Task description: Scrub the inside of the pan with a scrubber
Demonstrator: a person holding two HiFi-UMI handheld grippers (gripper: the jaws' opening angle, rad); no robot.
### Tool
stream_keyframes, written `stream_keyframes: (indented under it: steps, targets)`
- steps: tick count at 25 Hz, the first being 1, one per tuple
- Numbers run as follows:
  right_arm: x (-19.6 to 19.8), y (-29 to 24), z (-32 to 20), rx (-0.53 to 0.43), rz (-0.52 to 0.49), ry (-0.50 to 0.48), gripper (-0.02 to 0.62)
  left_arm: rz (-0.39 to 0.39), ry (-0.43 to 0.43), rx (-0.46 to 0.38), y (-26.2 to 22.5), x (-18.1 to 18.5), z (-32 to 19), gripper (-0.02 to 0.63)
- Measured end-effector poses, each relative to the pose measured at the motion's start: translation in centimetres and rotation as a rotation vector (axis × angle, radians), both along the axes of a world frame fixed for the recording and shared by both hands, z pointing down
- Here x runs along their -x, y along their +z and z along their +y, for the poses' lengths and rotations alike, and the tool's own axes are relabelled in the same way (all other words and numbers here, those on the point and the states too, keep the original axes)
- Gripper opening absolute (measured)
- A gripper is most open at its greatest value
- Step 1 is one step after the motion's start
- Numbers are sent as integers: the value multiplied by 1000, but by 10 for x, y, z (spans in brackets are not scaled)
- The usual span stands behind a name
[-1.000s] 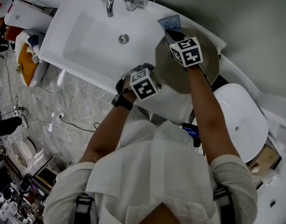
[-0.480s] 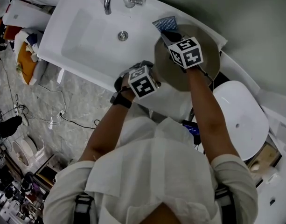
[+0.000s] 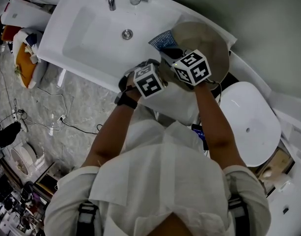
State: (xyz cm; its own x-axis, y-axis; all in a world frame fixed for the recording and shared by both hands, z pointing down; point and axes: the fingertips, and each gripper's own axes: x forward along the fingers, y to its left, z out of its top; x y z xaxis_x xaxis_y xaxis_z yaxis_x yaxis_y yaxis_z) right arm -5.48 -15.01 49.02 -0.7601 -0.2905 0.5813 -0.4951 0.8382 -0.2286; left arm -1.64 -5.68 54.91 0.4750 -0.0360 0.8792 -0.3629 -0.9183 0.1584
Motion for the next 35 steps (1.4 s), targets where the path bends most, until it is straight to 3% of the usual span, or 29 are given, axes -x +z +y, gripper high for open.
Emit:
stream_keyframes:
  steps: [8,15,19,26,35]
  targets:
    - [-7,3,34,92,25,-42,17,-1,0,-5,0,0,0,339]
    - [-2,3,-31,12,8,104,17,1,-7,-9,0,0,0,339]
    - [-3,3,-41,17,14,139,17,14,-22,-1,0,-1,1,336]
    - [-7,2,19,143,15,14,17,5,-21,-3,-2,-1,2,334]
    - [-27,8,78,248,113,-83,17,7,-29,1,0,0,0,331]
